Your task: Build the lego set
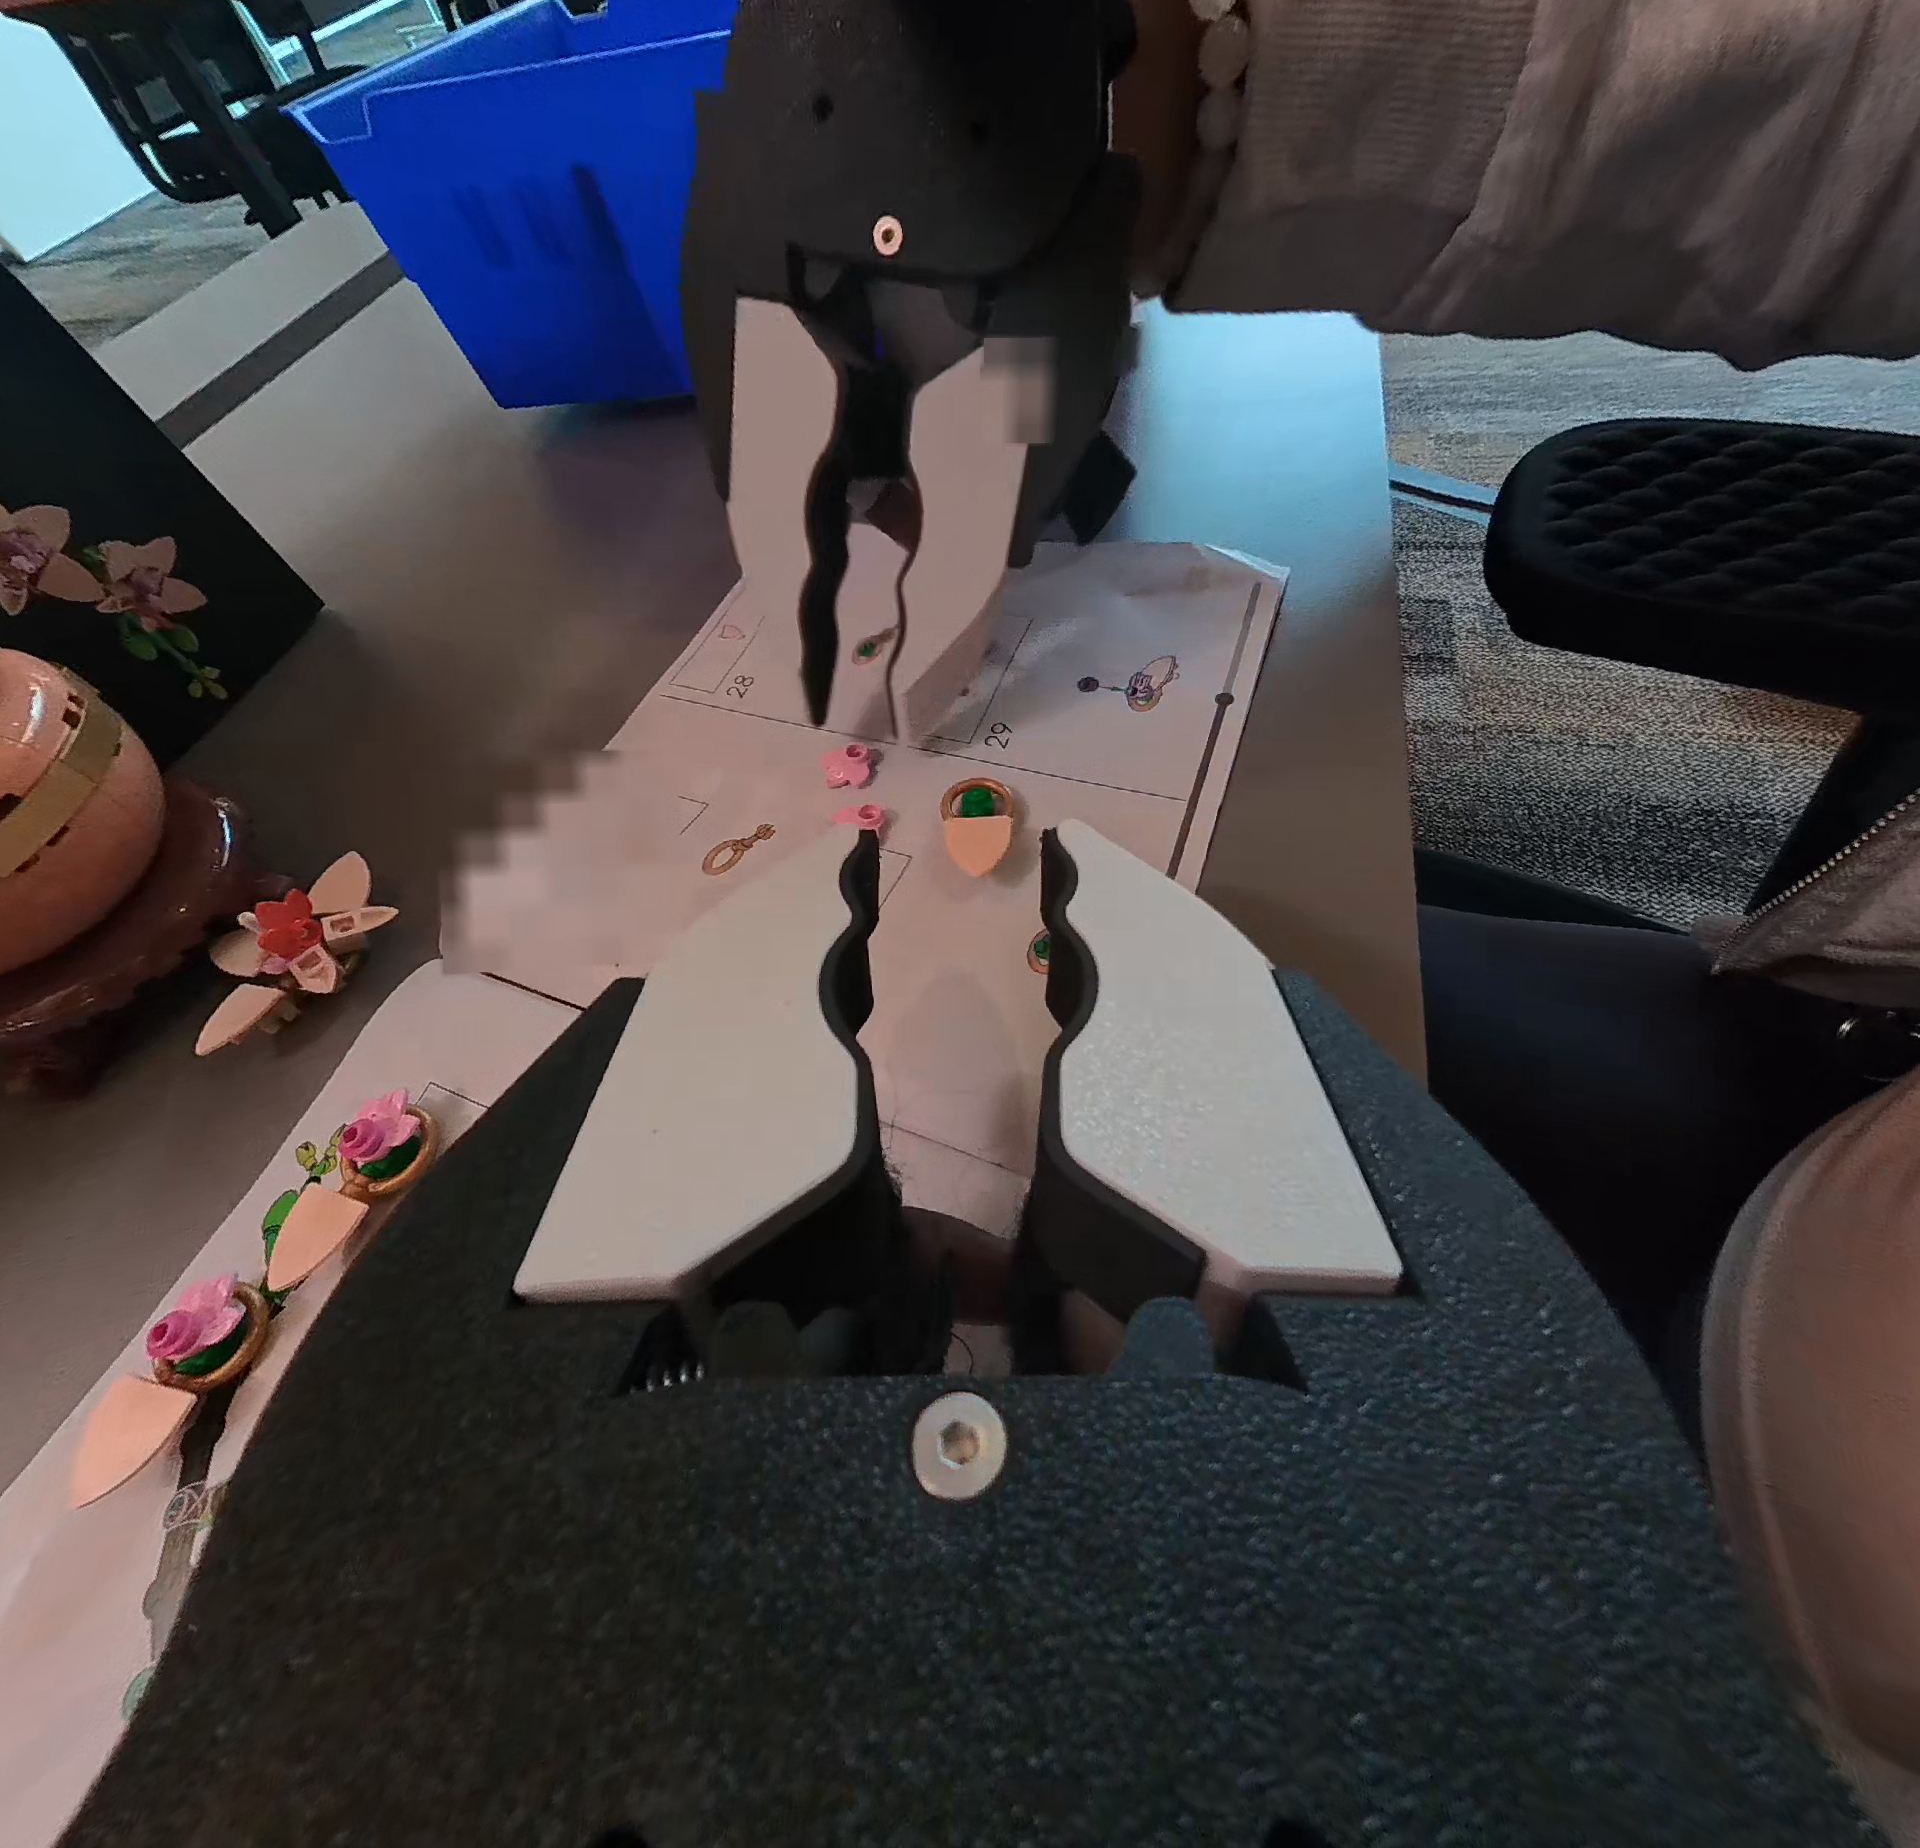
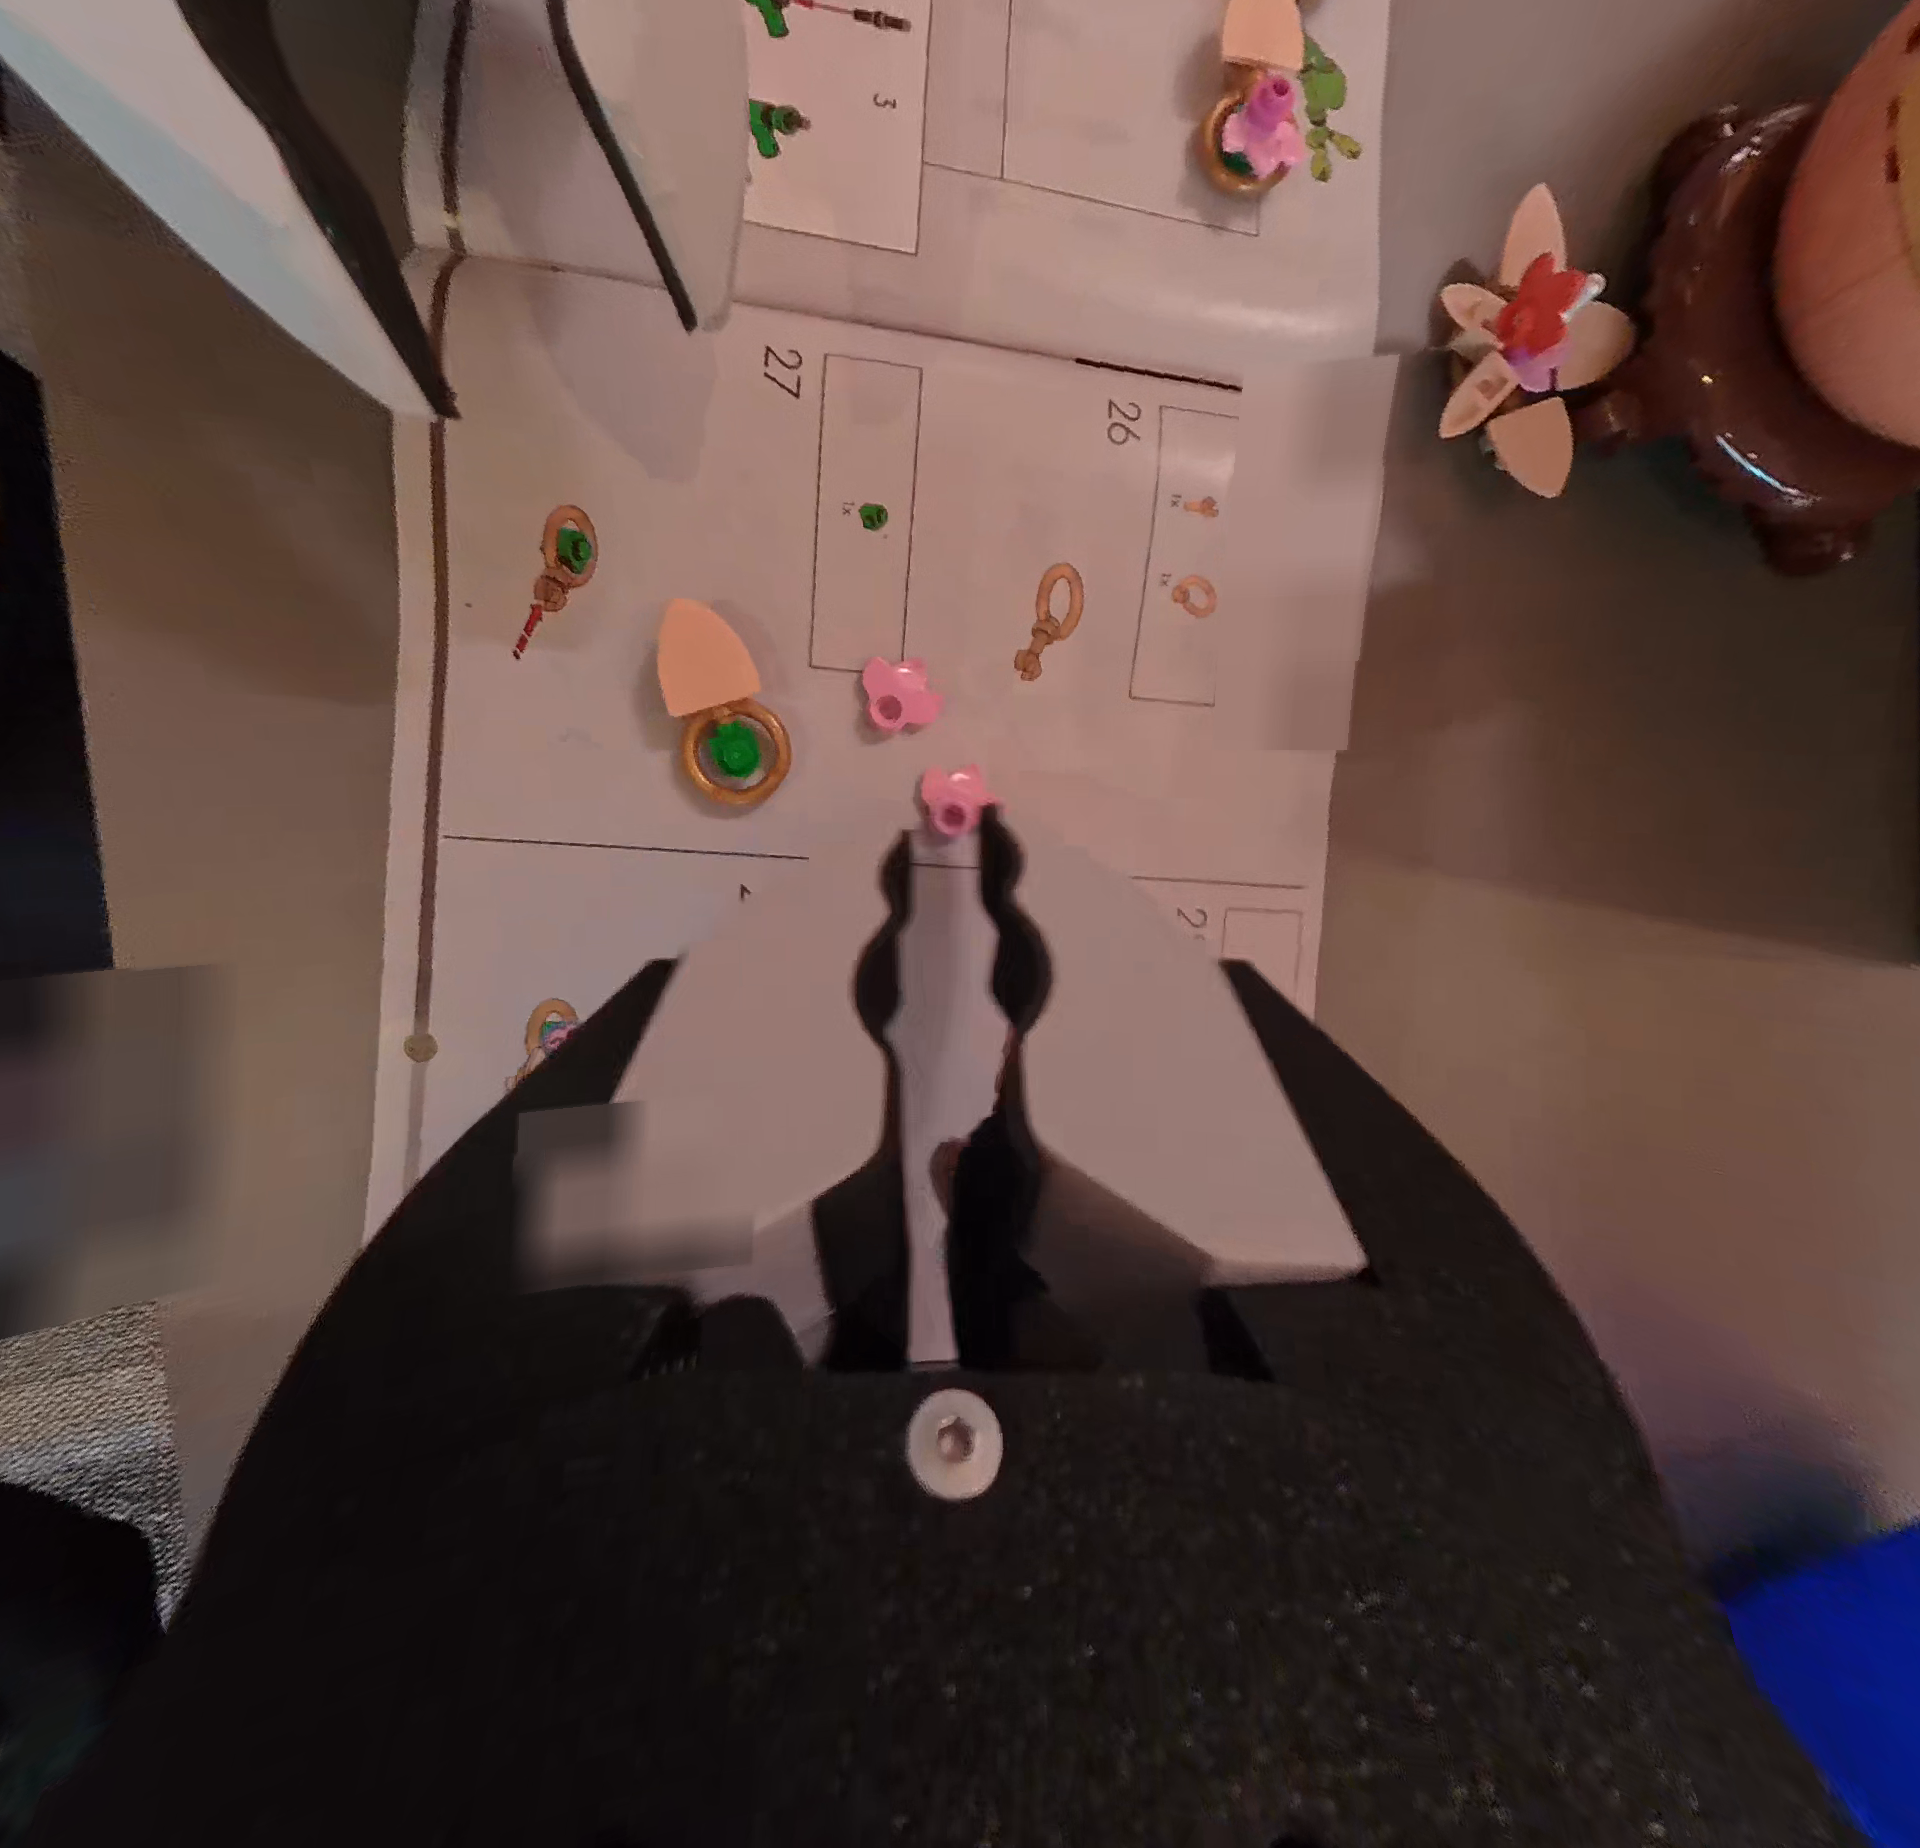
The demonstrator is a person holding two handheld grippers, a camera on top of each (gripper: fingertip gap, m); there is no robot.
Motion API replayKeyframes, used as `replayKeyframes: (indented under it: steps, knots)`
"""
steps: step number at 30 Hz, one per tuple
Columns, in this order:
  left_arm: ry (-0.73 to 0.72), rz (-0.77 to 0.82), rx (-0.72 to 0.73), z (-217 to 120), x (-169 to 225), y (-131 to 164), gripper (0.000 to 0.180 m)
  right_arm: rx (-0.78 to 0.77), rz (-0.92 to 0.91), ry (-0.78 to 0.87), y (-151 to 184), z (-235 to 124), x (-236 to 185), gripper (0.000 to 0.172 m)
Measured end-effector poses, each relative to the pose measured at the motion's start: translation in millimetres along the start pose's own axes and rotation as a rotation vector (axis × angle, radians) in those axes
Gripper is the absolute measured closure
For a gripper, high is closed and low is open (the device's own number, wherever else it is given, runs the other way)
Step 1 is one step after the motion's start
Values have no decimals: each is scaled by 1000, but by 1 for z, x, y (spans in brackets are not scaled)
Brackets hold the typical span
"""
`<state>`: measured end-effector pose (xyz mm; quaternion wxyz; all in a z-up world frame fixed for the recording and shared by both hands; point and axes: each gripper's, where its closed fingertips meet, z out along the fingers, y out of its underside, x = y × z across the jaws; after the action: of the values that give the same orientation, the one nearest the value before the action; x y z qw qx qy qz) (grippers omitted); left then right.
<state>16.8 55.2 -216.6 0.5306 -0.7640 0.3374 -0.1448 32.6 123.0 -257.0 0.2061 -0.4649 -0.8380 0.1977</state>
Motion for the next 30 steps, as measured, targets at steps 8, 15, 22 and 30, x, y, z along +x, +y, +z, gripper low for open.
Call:
replayKeyframes:
  steps: [8, 15, 22, 30]
  knots:
    - [4, 10, 5, 0, 1, 0, 151, 0, 61, -56, -2, 9, -1, 160]
    - [10, 0, 17, -1, 1, -2, 150, 15, 164, -155, 0, 12, 2, 161]
    - [-36, 9, 69, -4, -7, -7, 151, 174, 255, -193, -13, 3, -7, 167]
    - [71, 1, 274, -14, 7, -33, 164, 519, 352, -552, -73, -40, -58, 167]
